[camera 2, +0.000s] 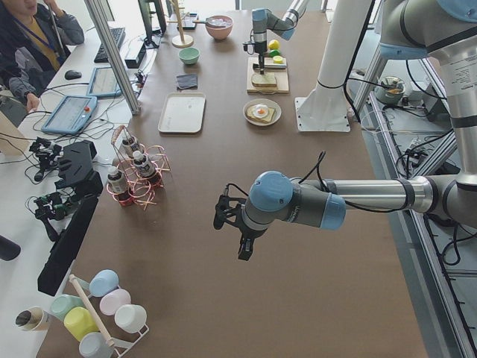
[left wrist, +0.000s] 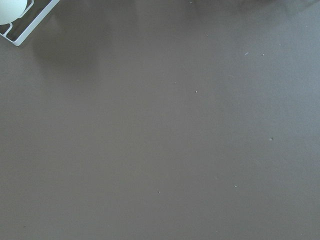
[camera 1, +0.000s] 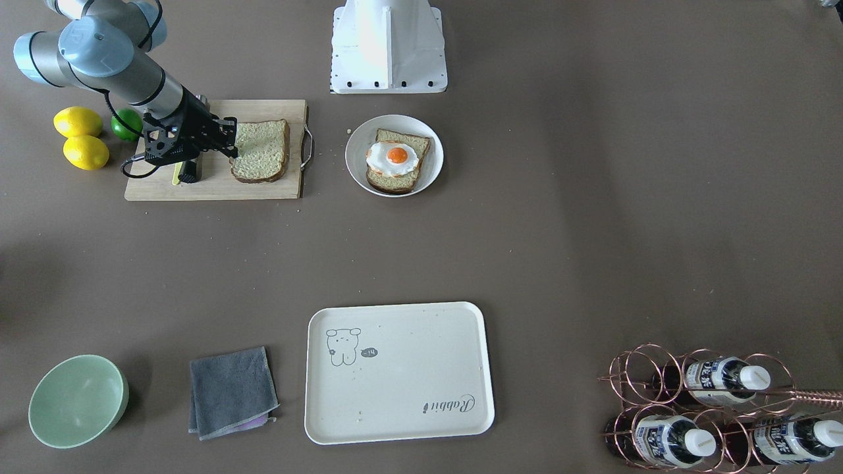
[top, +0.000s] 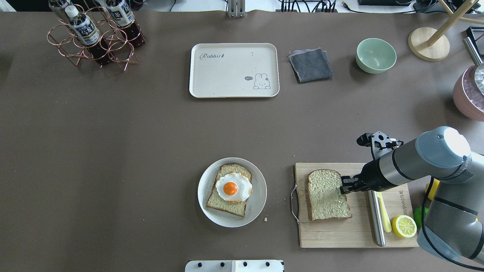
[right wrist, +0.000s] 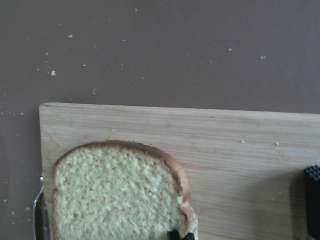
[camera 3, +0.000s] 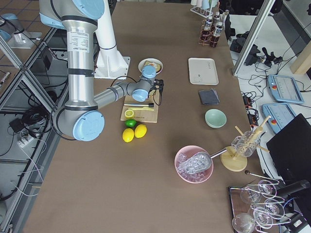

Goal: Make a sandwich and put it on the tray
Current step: 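Lower the right gripper and grasp the plain bread slice, then carry the bread slice with the right gripper onto the egg on the plate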

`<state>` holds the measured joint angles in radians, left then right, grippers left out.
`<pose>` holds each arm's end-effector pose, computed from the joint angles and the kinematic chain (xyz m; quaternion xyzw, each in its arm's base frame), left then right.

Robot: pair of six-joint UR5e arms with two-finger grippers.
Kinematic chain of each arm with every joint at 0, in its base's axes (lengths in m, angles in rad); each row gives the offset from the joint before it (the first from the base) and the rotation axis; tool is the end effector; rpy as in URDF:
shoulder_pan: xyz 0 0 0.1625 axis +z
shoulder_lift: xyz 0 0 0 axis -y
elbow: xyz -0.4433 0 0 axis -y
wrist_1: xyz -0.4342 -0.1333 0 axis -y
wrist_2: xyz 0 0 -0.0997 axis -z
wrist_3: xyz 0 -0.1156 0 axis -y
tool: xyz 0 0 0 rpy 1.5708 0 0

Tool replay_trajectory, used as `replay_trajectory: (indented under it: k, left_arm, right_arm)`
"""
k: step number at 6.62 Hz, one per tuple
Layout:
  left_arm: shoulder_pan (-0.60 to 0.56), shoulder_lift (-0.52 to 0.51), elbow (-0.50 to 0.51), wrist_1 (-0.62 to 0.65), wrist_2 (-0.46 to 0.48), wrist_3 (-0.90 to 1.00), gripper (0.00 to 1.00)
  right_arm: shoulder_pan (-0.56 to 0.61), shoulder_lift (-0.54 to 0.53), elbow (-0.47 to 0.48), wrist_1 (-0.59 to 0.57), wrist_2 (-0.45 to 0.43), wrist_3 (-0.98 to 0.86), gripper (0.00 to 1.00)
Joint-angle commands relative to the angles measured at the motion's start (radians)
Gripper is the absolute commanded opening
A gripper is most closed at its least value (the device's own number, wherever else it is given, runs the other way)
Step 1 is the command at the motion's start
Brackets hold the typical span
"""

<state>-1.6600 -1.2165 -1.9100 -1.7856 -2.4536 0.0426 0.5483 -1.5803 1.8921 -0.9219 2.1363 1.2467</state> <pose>-0.0788 -0.3872 0.6370 0.1179 0.4182 0.0216 0.9004 -0.4289 -0.3456 0.4468 -0.0368 -0.5067 -0.0328 0.8607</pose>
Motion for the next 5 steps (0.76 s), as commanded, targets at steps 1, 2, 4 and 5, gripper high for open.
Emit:
replay_trajectory:
  k: [1,2,4,5]
  left_arm:
    - [-0.001,0.0,0.002,0.002,-0.002,-0.004,0.97]
    - [-0.001,0.0,0.002,0.002,-0.002,-0.006,0.98]
    - [-0.001,0.0,0.005,0.002,-0.002,-0.006,0.98]
    - [-0.001,0.0,0.009,0.002,-0.002,-0.006,0.97]
  right_arm:
    - [0.033,0.019,0.036,0.002,0.023,0.019,0.0]
    - [0.101,0.073,0.038,0.003,0.131,0.031,0.0]
    - [0.127,0.193,0.024,0.005,0.169,0.114,0.0]
    - [0.124,0.225,0.019,0.04,0.181,0.152,0.0]
